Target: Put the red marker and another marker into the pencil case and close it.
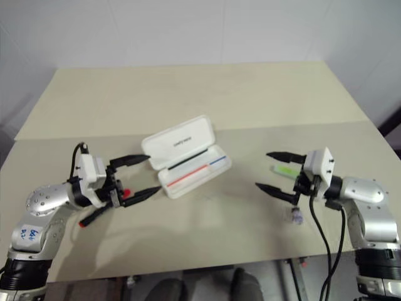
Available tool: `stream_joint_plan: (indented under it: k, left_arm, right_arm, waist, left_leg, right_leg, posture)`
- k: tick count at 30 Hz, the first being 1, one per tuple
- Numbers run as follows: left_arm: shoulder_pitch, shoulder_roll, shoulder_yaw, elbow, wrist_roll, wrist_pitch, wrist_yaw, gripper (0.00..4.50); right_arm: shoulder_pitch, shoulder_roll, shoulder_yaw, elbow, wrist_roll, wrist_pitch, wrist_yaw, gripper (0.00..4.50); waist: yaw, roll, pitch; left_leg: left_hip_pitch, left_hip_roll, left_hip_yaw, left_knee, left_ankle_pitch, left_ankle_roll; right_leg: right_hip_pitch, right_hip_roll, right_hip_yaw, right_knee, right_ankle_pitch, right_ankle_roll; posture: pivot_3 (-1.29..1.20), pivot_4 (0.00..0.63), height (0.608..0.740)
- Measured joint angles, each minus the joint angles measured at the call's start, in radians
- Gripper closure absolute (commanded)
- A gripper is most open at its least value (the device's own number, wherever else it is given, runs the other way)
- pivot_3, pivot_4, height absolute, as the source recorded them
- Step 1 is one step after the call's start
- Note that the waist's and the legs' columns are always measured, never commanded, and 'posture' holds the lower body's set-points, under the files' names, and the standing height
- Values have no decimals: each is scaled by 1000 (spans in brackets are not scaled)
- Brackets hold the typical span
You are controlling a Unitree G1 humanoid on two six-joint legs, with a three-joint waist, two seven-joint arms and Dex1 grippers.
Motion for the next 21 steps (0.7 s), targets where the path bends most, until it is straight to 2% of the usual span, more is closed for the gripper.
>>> stream_joint_plan:
  k: [7, 15, 21]
  left_arm:
    - [8, 4, 0, 0, 0, 3, -9, 26]
    - [8, 6, -3, -14, 3, 21, -9, 26]
    - [24, 13, -9, -43, 22, 32, -8, 2009]
  right_arm:
    - [28, 5, 2, -18, 7, 3, -12, 0]
    - [-20, 30, 32, -11, 9, 2, -12, 0]
    - [-29, 75, 71, -5, 0, -1, -21, 0]
  waist:
    - [0, 0, 0]
    - [0, 0, 0]
    - [1, 0, 0]
  left_leg:
    - [0, 0, 2, 0, 0, 0]
    - [1, 1, 2, 0, 0, 0]
    - [1, 1, 3, -1, 0, -1]
  right_leg:
    - [-1, 0, 1, 0, 0, 0]
    - [-1, 1, 2, 0, 0, 0]
    - [-1, 1, 2, 0, 0, 0]
  posture:
    - [0, 150, 740]
    - [0, 150, 740]
    - [0, 150, 740]
